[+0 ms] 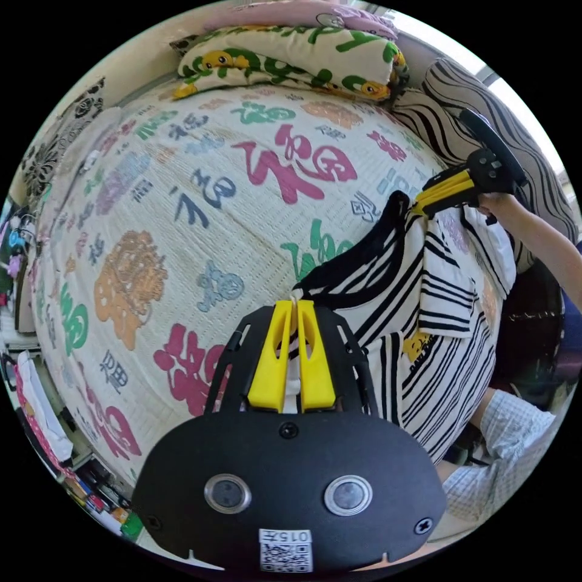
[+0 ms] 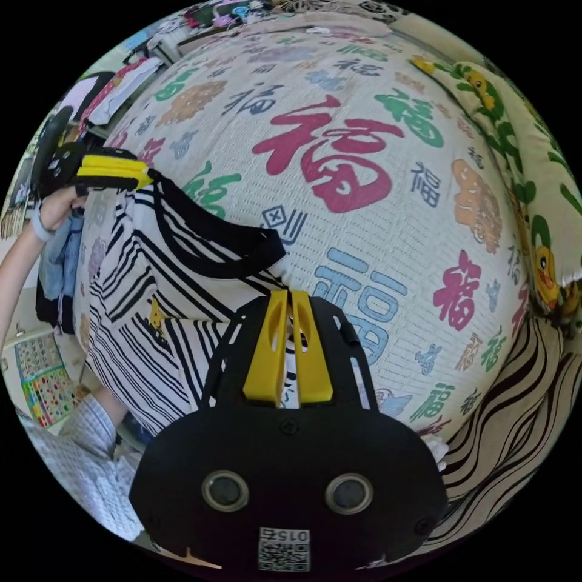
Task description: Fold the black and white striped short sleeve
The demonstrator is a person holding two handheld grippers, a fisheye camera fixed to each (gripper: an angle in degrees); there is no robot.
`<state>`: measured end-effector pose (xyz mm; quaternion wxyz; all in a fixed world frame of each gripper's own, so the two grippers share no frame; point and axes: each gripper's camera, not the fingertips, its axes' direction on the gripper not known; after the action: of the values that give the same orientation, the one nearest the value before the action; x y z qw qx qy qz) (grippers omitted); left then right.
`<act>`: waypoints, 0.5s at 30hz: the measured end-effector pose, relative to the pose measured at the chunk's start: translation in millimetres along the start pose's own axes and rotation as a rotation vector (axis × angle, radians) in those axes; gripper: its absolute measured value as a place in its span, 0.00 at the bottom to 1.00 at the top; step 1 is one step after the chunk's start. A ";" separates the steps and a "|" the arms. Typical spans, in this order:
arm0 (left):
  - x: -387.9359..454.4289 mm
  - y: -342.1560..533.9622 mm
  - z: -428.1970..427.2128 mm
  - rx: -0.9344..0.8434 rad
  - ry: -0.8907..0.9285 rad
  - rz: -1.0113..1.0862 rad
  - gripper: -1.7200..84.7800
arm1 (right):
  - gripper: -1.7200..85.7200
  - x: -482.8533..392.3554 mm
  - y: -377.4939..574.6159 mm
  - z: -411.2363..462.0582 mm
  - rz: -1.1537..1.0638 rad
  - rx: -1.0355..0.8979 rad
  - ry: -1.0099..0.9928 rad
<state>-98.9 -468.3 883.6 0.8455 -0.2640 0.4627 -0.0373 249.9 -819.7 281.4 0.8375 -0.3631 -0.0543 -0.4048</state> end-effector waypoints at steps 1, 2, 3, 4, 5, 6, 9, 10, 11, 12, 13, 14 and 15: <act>2.9 0.9 -8.7 0.017 -0.008 -0.014 0.03 | 0.01 1.0 4.4 -1.8 0.029 0.008 0.006; 4.8 1.3 -13.1 0.024 -0.017 -0.019 0.03 | 0.01 1.4 8.6 -3.5 0.050 0.013 0.017; 9.2 2.3 -22.5 0.044 -0.039 -0.027 0.03 | 0.01 1.6 10.8 -4.8 0.063 0.019 0.024; 13.9 3.5 -32.2 0.074 -0.063 -0.036 0.02 | 0.01 2.4 15.5 -7.9 0.090 0.033 0.037; 16.2 4.0 -36.6 0.087 -0.074 -0.040 0.02 | 0.01 3.7 20.4 -11.0 0.113 0.052 0.053; 20.9 5.3 -44.4 0.112 -0.101 -0.045 0.02 | 0.01 4.3 23.1 -12.5 0.120 0.064 0.061; 34.1 16.8 -58.3 0.180 -0.133 -0.054 0.02 | 0.01 6.6 40.1 -15.9 0.153 0.123 0.098; 41.1 28.0 -61.5 0.203 -0.135 -0.058 0.03 | 0.01 5.9 51.1 -14.4 0.161 0.143 0.090; 45.2 35.5 -62.8 0.215 -0.134 -0.058 0.03 | 0.01 3.5 66.2 -11.9 0.159 0.164 0.066; 55.1 53.9 -65.5 0.241 -0.127 -0.050 0.03 | 0.01 1.6 75.2 -10.4 0.155 0.174 0.050; 66.6 76.2 -68.2 0.267 -0.106 -0.030 0.03 | 0.01 -3.8 96.4 -7.0 0.140 0.192 0.017; 73.4 88.5 -69.5 0.275 -0.096 -0.014 0.03 | 0.01 -11.2 121.7 -3.3 0.115 0.212 -0.012; 89.2 115.7 -72.8 0.295 -0.075 0.026 0.03 | 0.01 -15.4 135.7 -1.3 0.102 0.222 -0.029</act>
<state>-127.4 -426.4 728.4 0.8923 -0.1318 0.4236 -0.0839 336.7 -755.2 197.9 0.8912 -0.2762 -0.0925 -0.3478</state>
